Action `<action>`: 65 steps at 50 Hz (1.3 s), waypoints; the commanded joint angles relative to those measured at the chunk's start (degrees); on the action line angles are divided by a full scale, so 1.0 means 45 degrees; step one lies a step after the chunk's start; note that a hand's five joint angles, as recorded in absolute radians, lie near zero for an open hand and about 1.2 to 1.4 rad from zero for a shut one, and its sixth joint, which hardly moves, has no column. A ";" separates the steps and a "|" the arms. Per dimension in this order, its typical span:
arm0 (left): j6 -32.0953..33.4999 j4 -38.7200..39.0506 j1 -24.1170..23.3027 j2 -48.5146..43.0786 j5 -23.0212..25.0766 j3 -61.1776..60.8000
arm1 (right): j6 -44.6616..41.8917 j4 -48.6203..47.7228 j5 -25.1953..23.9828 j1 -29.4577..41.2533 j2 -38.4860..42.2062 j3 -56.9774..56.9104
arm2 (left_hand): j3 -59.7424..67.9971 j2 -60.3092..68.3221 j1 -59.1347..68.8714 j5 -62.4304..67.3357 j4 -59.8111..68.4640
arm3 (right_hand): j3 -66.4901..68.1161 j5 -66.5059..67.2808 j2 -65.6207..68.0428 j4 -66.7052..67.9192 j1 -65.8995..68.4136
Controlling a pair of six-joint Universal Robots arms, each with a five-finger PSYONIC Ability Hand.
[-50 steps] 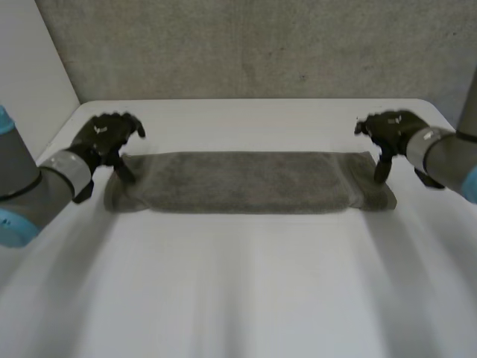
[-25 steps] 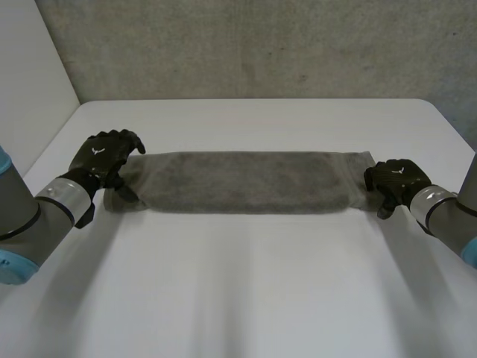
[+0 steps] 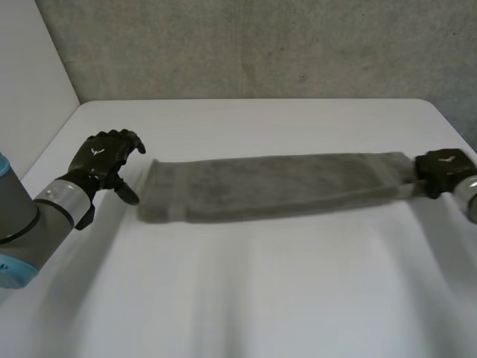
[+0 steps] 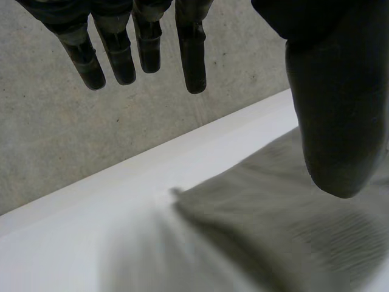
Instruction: Fold the towel.
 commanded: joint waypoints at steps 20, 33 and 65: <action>-0.0001 -0.0004 -0.0099 0.0068 0.0001 -0.0082 | -0.0655 0.4050 0.1175 0.8510 0.0242 -0.6403 | -0.0445 -0.0414 -0.0410 -0.0298 -0.0548 | 0.0895 0.0925 0.1561 0.0753 0.1267; -0.0001 -0.0004 -0.0099 0.0048 0.0001 -0.0101 | -0.0752 0.4439 0.2445 1.1295 0.3529 -0.8654 | -0.0520 -0.0488 -0.0484 -0.0373 -0.0622 | -1.2723 -1.2693 -1.2057 -1.2865 -1.2351; -0.0001 -0.0004 -0.1251 0.0302 0.0001 -0.0258 | 0.0967 0.1063 0.0807 0.5200 -0.0964 0.1952 | -0.0520 -0.0489 -0.0484 -0.0373 -0.0623 | -0.7780 -0.7750 -0.7113 -0.7922 -0.7407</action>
